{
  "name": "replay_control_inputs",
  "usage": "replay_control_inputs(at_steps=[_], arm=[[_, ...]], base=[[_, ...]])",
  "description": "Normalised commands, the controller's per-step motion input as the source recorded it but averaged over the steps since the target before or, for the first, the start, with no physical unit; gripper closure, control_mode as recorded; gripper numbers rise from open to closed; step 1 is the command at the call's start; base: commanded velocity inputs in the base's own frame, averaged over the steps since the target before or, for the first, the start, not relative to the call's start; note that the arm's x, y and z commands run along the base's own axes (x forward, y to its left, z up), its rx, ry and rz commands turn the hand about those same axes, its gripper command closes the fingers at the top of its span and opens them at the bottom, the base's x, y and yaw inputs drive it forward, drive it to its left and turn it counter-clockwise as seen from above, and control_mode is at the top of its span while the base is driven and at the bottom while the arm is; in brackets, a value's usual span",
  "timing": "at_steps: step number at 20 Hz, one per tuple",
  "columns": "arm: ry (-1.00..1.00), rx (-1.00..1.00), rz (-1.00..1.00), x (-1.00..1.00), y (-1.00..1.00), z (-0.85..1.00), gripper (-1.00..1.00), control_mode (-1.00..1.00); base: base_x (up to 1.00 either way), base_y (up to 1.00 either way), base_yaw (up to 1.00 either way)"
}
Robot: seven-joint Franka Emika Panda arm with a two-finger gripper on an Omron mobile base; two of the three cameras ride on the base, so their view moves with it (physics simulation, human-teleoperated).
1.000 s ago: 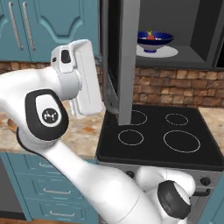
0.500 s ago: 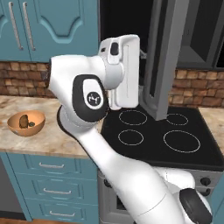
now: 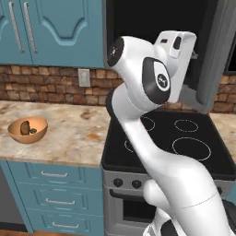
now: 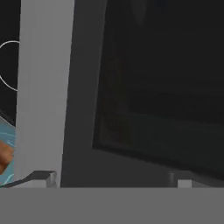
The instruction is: Place the bowl containing the bell pepper and broccoli in the microwave. Close the microwave door and press the start button to microwave the meal.
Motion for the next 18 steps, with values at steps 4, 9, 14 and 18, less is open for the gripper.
replay_control_inputs(at_steps=[4, 9, 14, 18], arm=[[-0.08, 0.2, 0.01, 0.64, -0.92, -0.05, -1.0, -1.0], [-0.01, 0.09, 0.0, 0.81, -0.58, -0.16, -1.0, -1.0], [-0.02, 0.07, 0.0, 0.75, -0.37, -0.11, -1.0, -1.0], [-0.1, 0.11, 0.0, 0.66, -0.42, 0.0, -1.0, -1.0]], base=[[0.0, 0.0, 0.0], [0.0, 0.0, 0.0], [0.0, 0.0, 0.0], [0.0, 0.0, 0.0]])
